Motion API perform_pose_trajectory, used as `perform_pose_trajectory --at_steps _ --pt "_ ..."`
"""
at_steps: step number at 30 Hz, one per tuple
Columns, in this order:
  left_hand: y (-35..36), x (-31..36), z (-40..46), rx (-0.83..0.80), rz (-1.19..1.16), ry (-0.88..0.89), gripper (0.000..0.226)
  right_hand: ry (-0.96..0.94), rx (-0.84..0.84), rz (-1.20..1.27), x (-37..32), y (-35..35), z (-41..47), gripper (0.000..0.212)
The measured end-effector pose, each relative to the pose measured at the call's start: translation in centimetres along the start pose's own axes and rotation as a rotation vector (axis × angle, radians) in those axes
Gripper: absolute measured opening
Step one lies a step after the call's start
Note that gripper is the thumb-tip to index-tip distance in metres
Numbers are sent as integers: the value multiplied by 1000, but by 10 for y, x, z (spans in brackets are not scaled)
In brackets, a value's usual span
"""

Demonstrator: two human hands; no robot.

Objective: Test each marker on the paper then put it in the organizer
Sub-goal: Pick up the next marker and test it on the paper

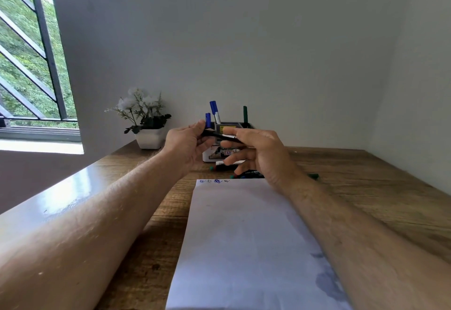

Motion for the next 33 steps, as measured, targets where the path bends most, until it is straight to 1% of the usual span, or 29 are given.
perform_pose_trajectory --at_steps 4,7,10,12,15,18,23,27,30,33 --pt "-4 6 1 12 -20 41 26 10 73 -177 6 -2 4 30" --pt "-3 10 0 -28 -25 60 33 -83 149 -475 -1 -7 3 18" --pt "-1 9 -2 -38 -19 66 26 -185 143 -789 -12 -4 -1 10" --pt "1 8 -4 -41 -15 67 21 -209 123 -862 -14 -2 -2 8" --pt "5 7 -6 -55 -30 68 14 -249 102 -865 -16 1 -3 9" --pt "9 2 -7 -68 -44 52 13 -257 85 -854 -16 3 -4 9" --pt "14 -5 -6 -78 -68 26 18 -185 98 -773 -10 -2 -1 11" --pt "12 -6 -5 -69 -69 33 13 -145 95 -701 -4 -2 1 11" --pt "17 -5 -6 -104 -53 59 23 -129 102 -686 0 -2 3 13" --pt "32 -10 -12 -187 40 59 35 -103 120 -668 4 -2 6 14"
Point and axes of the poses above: each hand's wrist, its own z-axis towards the middle knuckle, its own y-axis out of the palm, x = y × z, the point moved 9 cm from there along z, towards the middle knuckle, and after that the axes turned 2 degrees about z, right-handed, at the moved point
